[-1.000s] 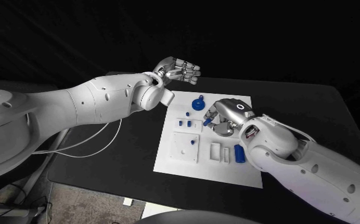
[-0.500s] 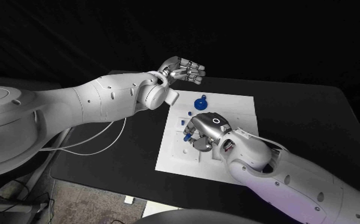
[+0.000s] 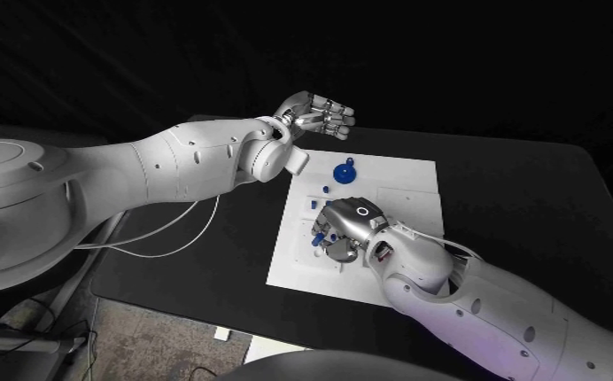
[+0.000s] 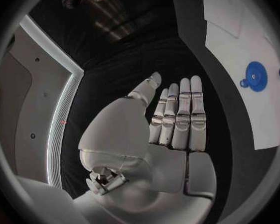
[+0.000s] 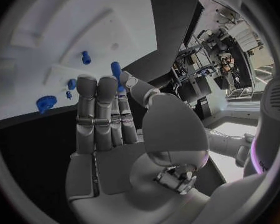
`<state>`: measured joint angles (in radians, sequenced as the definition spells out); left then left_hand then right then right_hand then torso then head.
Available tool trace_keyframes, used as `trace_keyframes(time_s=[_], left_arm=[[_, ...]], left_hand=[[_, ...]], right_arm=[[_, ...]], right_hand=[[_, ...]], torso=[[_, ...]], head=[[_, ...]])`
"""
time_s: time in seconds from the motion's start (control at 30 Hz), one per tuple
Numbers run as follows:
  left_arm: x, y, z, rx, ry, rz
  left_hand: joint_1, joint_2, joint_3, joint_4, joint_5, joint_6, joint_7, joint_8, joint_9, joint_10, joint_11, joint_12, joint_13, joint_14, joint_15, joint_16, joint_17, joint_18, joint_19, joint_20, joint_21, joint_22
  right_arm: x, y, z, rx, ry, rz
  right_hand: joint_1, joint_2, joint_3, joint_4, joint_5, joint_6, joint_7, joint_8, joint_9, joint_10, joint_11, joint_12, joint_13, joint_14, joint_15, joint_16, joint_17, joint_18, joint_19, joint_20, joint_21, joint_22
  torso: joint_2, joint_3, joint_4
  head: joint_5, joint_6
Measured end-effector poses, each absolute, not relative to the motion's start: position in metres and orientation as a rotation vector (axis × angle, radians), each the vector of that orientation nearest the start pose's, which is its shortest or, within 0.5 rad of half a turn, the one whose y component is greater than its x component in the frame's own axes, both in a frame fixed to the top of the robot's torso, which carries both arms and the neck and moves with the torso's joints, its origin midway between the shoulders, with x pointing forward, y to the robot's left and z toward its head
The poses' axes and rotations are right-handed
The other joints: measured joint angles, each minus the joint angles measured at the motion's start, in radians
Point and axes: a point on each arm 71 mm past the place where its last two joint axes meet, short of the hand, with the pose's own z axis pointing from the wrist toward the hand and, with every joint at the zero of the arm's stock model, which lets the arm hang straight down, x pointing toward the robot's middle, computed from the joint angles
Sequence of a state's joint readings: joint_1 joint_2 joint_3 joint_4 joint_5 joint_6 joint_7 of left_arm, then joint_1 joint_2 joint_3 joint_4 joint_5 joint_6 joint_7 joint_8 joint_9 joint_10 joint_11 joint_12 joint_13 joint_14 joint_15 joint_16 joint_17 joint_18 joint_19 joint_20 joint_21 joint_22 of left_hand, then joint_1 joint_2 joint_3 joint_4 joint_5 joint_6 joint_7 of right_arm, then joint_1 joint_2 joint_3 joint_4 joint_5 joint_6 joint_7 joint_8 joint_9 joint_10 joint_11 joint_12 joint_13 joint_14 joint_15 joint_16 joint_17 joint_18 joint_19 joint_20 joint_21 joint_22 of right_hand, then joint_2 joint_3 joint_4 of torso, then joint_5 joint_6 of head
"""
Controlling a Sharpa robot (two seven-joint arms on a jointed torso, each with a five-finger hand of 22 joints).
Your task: Assemble the parts on the task board
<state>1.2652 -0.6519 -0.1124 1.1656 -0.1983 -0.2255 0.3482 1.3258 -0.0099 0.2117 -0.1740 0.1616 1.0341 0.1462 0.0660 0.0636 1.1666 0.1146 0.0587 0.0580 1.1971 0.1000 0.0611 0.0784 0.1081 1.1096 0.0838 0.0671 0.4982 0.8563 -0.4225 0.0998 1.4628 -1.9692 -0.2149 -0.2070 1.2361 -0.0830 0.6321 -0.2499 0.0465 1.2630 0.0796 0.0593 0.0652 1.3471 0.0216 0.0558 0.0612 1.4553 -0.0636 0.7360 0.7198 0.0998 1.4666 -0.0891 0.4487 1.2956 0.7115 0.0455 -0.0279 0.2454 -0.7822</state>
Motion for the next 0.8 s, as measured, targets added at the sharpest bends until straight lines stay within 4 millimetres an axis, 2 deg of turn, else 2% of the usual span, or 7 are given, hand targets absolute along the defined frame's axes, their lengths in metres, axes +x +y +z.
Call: trace_keyframes(time_s=[0.3, 0.8], left_arm=[[0.552, 0.212, -0.188, -0.873, 1.515, -1.365], [0.552, 0.212, -0.189, -0.875, 1.518, -1.366]], left_hand=[[0.0, 0.0, 0.0, 0.0, 0.0, 0.0, 0.0, 0.0, 0.0, 0.0, 0.0, 0.0, 0.0, 0.0, 0.0, 0.0, 0.0, 0.0, 0.0, 0.0, 0.0, 0.0], [0.0, 0.0, -0.002, 0.002, 0.0, 0.0, 0.0, 0.0, 0.0, 0.0, 0.0, 0.0, 0.0, 0.0, 0.0, 0.0, 0.0, 0.0, 0.0, 0.0, 0.0, -0.004]], right_arm=[[0.401, -0.001, -0.277, -0.553, 1.661, 0.787], [0.403, -0.002, -0.286, -0.563, 1.678, 0.768]], right_hand=[[0.0, 0.0, 0.0, 0.0, 0.0, 0.0, 0.0, 0.0, 0.0, 0.0, 0.0, -0.002, 0.0, 0.0, 0.0, 0.0, 0.0, 0.0, 0.0, 0.0, 0.0, 0.001], [0.0, 0.0, -0.003, -0.003, 0.0, 0.004, -0.004, 0.0, 0.0, -0.002, 0.002, 0.001, 0.0, 0.0, 0.0, 0.0, -0.001, 0.0, 0.0, 0.0, 0.0, 0.003]], torso=[[0.0, 0.0014, -0.0006], [-0.001, 0.0008, 0.0]], head=[[0.005, -0.009], [0.005, -0.015]])
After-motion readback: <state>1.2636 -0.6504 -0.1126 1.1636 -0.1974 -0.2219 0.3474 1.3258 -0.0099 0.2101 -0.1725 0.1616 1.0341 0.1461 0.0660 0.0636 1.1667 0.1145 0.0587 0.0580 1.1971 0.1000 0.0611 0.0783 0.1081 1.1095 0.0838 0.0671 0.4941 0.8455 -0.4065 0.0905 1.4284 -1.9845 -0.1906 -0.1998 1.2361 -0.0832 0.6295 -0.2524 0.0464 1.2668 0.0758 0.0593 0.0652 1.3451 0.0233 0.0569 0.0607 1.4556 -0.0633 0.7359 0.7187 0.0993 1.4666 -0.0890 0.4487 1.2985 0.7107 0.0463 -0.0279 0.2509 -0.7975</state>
